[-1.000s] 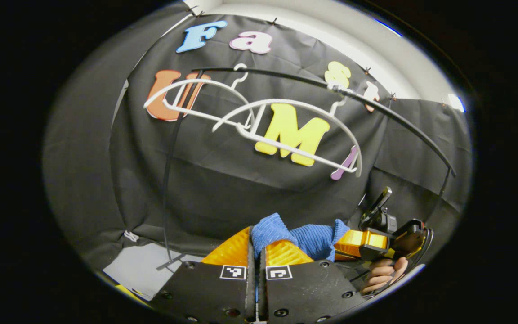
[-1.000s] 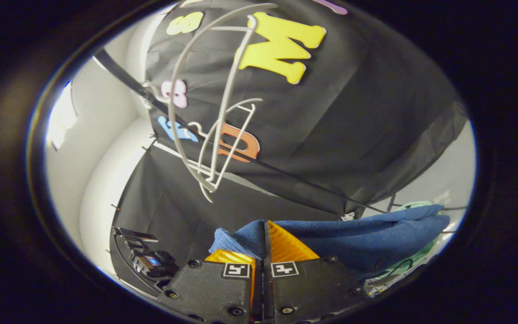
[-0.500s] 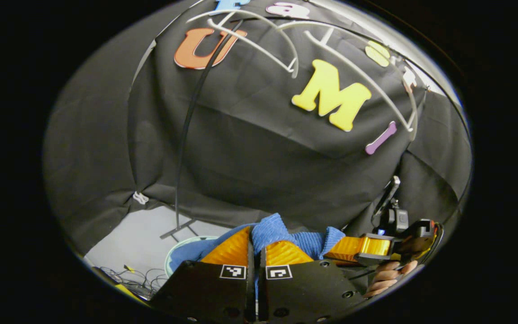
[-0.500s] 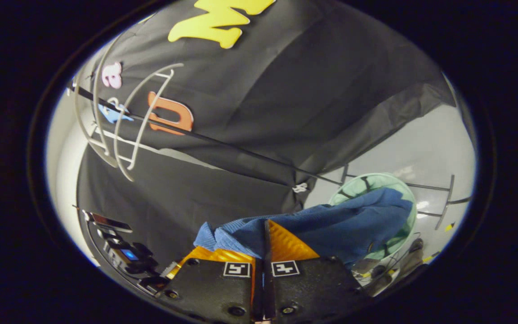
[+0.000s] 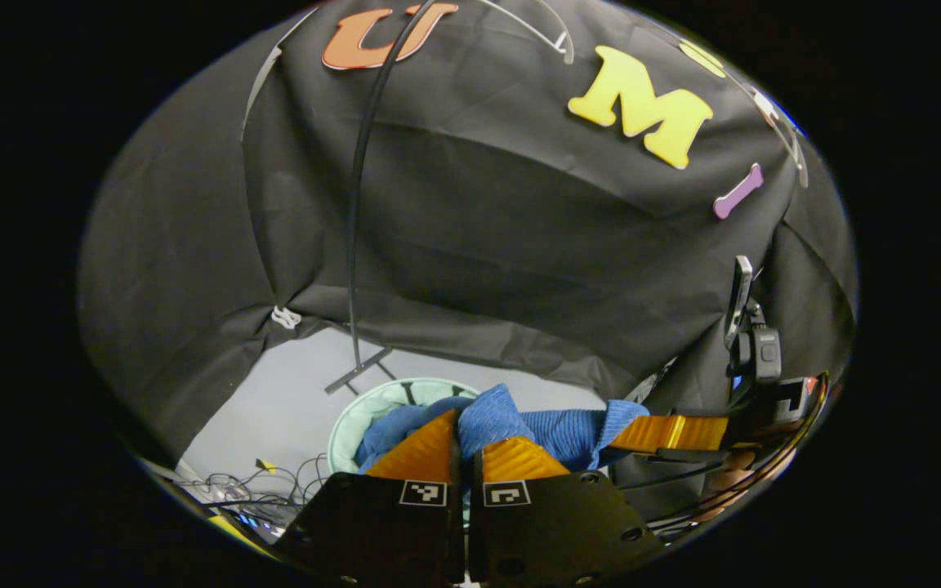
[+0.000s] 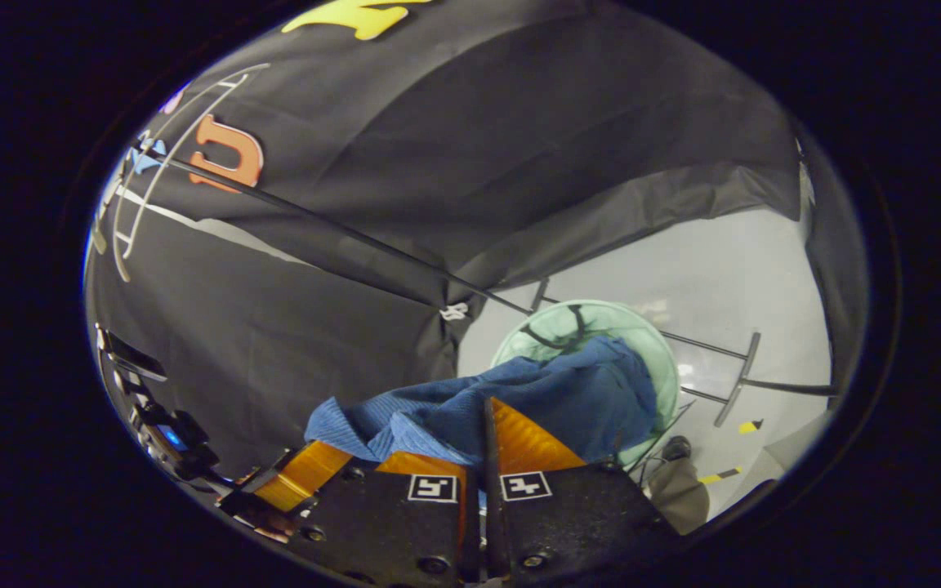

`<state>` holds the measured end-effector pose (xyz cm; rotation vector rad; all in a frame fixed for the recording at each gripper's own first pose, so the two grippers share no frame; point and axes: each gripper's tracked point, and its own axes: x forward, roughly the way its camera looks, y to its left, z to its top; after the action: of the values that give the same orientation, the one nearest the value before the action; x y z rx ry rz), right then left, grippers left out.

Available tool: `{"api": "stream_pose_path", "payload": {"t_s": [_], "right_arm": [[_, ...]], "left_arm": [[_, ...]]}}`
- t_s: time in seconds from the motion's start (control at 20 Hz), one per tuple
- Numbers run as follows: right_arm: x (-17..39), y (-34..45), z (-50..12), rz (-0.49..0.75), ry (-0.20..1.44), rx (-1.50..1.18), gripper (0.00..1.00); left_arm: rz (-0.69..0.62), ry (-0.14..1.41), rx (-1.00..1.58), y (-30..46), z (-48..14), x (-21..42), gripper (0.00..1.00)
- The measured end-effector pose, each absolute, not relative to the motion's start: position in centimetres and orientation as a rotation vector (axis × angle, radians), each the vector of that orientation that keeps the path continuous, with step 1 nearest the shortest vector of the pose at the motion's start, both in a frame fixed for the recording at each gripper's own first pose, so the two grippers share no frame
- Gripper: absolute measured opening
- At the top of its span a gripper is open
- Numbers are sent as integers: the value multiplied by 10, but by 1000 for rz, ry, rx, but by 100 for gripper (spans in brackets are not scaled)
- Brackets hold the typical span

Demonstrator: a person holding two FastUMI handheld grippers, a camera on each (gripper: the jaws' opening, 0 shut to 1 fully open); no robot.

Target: Grasp the clothes on the hanger with both hands and then place them into the laundry hamper below.

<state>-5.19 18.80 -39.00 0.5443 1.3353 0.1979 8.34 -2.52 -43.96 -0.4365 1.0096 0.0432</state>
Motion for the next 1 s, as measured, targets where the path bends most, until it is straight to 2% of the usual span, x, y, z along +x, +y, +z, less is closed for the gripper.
{"api": "stream_pose_path", "payload": {"t_s": [0.05,0.15,0.2,0.25,0.3,0.4,0.45,0.5,0.55,0.8,0.85,1.0], "right_arm": [[-52,184,-403,173,1361,517,13],[-66,176,-419,133,1433,458,20],[-76,172,-407,111,1478,441,23],[-78,171,-405,99,1497,442,32],[-74,171,-405,95,1492,449,33],[-64,165,-405,85,1472,436,43],[-63,163,-404,92,1463,424,48],[-64,160,-405,96,1453,405,51],[-64,159,-402,104,1434,387,57],[-63,132,-379,101,1348,240,76],[-63,122,-369,89,1328,188,77],[-55,109,-339,73,1222,62,79]], "left_arm": [[47,1043,-429,-27,-443,80,2],[69,1117,-389,-27,-450,69,2],[81,1177,-351,-24,-457,61,2],[84,1225,-310,-23,-460,53,2],[81,1277,-275,-22,-466,45,2],[73,1347,-218,-21,-476,29,2],[67,1381,-213,-24,-481,21,6],[52,1386,-226,-30,-479,22,10],[43,1372,-228,-32,-476,26,7],[46,1289,-227,-28,-455,43,86],[46,1268,-235,-26,-447,43,100],[35,1199,-239,-18,-418,45,99]]}}
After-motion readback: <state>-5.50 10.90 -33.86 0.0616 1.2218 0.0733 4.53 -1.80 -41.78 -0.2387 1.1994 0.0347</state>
